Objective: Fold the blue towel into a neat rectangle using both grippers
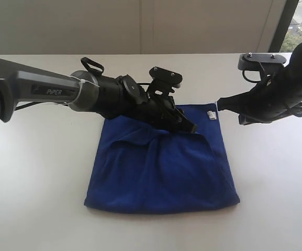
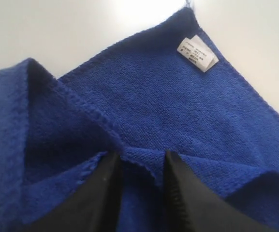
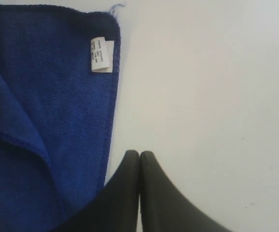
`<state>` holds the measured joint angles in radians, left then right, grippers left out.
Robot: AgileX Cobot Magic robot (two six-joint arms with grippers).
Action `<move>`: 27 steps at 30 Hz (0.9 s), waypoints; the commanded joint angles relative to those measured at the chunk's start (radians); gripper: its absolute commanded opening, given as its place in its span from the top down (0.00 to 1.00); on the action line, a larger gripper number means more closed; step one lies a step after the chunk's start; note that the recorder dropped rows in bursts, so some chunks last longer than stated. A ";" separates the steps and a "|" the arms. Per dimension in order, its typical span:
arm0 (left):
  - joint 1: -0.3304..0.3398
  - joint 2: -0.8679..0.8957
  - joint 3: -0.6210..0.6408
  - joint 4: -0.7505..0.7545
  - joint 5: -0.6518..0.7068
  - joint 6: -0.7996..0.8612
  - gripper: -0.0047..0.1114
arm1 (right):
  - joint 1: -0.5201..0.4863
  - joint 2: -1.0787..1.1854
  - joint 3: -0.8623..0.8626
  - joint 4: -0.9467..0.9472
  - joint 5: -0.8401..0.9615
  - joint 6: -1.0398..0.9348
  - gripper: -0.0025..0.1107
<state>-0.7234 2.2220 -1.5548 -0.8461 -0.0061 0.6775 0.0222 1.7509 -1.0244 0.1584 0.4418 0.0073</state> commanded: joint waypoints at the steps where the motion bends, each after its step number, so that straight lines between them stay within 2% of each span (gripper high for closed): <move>1: -0.006 0.000 -0.003 -0.010 -0.003 0.003 0.84 | -0.006 -0.002 0.001 -0.002 0.001 0.003 0.98; 4: -0.006 -0.012 -0.003 -0.010 -0.010 -0.013 0.96 | -0.006 -0.002 0.001 -0.002 0.003 0.003 0.98; 15: 0.009 -0.160 -0.003 -0.010 0.011 -0.015 0.96 | -0.006 -0.002 0.001 0.002 0.005 0.003 0.98; 20: 0.091 -0.228 -0.003 -0.006 0.218 -0.027 0.96 | -0.004 -0.002 0.001 0.008 0.005 -0.001 0.98; 22: 0.157 -0.249 -0.003 0.035 0.314 -0.050 0.96 | 0.000 -0.002 0.001 0.065 0.005 -0.018 0.98; 23: 0.200 -0.263 -0.003 0.129 0.381 -0.128 0.96 | 0.010 -0.002 0.001 0.100 0.005 -0.042 0.98; 24: 0.215 -0.267 -0.003 0.179 0.414 -0.173 0.96 | 0.017 -0.002 -0.001 0.135 0.001 -0.062 0.97; 26: 0.266 -0.285 -0.001 0.390 0.494 -0.294 0.96 | 0.041 -0.002 -0.001 0.365 -0.024 -0.190 0.89; 27: 0.274 -0.285 -0.001 0.409 0.505 -0.297 0.96 | 0.048 -0.002 -0.003 0.431 -0.030 -0.233 0.86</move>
<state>-0.4701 1.9554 -1.5548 -0.5304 0.4328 0.4334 0.0539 1.7509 -1.0244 0.4350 0.4336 -0.1234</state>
